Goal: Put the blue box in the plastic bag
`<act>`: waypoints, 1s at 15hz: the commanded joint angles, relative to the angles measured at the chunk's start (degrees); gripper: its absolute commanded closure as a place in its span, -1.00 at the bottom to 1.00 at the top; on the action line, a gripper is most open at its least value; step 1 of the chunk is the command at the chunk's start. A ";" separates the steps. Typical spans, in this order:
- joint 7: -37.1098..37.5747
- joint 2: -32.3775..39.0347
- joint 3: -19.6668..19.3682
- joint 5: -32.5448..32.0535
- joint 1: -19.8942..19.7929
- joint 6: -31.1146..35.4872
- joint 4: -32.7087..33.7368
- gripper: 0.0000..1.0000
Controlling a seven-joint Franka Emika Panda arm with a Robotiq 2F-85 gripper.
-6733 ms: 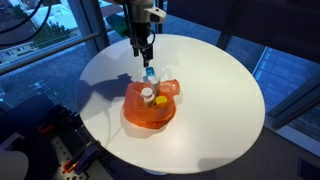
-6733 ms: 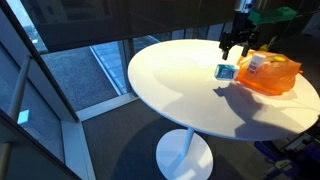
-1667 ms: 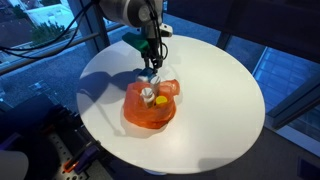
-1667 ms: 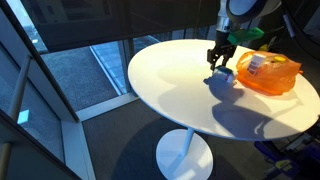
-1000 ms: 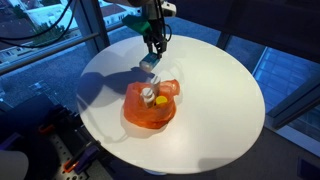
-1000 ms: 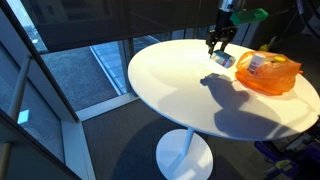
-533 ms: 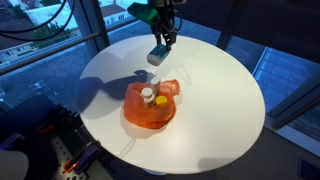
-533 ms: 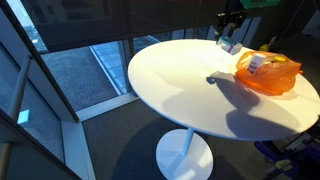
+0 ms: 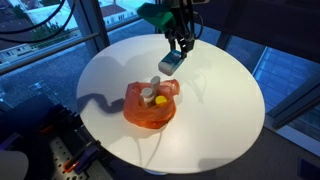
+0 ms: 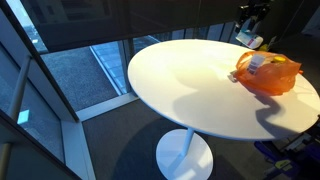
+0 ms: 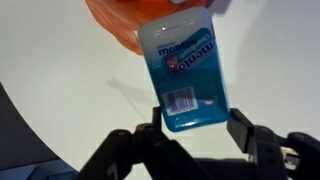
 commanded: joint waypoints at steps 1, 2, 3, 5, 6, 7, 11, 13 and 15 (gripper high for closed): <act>-3.64 -4.52 -0.84 0.31 -2.14 3.60 -7.05 0.16; -4.63 -5.06 -0.93 0.56 -2.66 4.68 -8.53 0.16; -5.42 -5.66 -1.00 0.56 -3.04 5.85 -10.15 0.16; -6.99 -6.53 -0.95 0.81 -3.61 8.34 -13.04 0.16; -7.88 -6.88 -0.81 1.13 -3.86 9.24 -14.27 0.16; -8.50 -7.22 -0.73 1.25 -3.98 9.97 -15.39 0.16; -10.95 -9.30 -0.51 1.59 -4.05 12.94 -20.40 0.16; -12.23 -10.37 -0.50 1.79 -4.06 13.69 -22.58 0.16; -13.10 -11.43 -0.61 1.88 -4.05 14.08 -24.36 0.16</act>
